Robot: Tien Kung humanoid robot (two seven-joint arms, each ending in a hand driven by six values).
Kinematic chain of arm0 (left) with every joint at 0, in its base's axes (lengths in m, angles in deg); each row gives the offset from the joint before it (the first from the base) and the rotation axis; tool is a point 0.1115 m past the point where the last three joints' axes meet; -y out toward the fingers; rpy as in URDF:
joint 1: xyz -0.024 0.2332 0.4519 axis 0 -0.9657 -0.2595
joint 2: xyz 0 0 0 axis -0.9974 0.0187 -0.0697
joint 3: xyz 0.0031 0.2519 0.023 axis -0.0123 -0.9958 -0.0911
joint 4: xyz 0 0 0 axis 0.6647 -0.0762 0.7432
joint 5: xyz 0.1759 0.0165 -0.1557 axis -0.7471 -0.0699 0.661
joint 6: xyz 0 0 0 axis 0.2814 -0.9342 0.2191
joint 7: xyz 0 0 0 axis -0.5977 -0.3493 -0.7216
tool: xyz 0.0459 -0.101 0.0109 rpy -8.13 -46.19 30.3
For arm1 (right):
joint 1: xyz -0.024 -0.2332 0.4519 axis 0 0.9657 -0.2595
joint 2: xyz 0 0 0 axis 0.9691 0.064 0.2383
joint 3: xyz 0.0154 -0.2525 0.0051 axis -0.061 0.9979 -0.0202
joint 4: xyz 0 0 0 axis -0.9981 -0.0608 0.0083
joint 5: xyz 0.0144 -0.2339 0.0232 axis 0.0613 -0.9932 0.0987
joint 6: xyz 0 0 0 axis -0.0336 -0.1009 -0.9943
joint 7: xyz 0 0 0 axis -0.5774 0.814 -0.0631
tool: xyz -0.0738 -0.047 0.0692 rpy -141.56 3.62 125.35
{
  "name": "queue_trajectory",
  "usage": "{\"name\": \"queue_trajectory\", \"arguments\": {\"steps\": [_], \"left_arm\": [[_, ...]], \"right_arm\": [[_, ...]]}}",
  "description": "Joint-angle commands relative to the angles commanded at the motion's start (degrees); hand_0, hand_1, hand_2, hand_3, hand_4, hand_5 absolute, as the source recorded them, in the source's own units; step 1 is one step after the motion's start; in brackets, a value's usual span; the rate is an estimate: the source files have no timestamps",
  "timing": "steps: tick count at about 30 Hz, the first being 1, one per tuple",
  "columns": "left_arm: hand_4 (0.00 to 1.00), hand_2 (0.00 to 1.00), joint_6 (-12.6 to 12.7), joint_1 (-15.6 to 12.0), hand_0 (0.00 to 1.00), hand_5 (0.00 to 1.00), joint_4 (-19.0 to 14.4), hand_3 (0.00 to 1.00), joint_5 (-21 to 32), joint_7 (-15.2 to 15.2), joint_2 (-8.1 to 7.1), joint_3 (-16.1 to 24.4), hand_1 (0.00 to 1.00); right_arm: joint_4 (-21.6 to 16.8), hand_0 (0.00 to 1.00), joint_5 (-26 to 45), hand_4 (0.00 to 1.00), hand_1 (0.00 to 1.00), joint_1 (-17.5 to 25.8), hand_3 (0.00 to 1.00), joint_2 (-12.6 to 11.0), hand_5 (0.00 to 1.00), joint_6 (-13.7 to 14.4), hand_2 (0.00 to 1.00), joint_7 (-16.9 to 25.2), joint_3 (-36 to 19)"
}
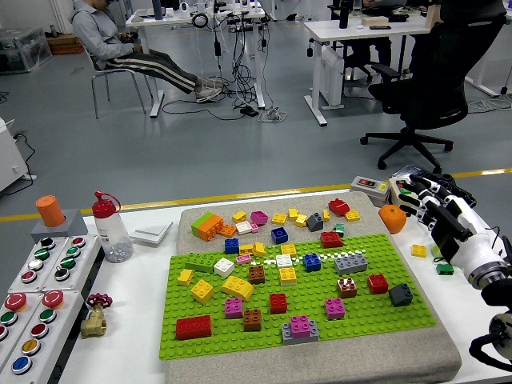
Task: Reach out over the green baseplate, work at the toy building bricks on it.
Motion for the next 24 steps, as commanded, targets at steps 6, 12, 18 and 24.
{"name": "queue_trajectory", "arguments": {"steps": [6, 12, 18, 24], "left_arm": [[0.366, 0.631, 0.09, -0.11, 0.661, 0.998, -0.02, 0.478, -0.08, -0.01, -0.04, 0.12, 0.619], [0.367, 0.629, 0.22, -0.15, 0.660, 0.998, -0.02, 0.475, -0.04, -0.01, -0.19, 0.20, 0.618], [0.366, 0.628, 0.34, -0.13, 0.660, 0.998, 0.00, 0.472, 0.19, 0.12, -0.34, 0.17, 0.617], [0.366, 0.627, 0.46, 0.02, 0.660, 0.998, 0.04, 0.469, 0.57, 0.27, -0.40, 0.02, 0.616]], "right_arm": [[0.45, 0.869, -10.06, 0.782, 0.829, -1.25, 0.855, -0.84, 0.336, 0.84, 0.860, -0.38, 3.45], [1.71, 0.881, -22.97, 0.779, 0.833, -4.15, 0.864, -2.54, 0.330, 1.66, 0.864, -1.97, 8.53], [0.89, 0.882, -36.09, 0.766, 0.835, -5.90, 0.864, -4.18, 0.319, -0.84, 0.860, -2.65, 11.94], [-0.69, 0.876, -47.96, 0.739, 0.830, -6.78, 0.858, -5.34, 0.296, -4.17, 0.842, -3.03, 15.31]]}}
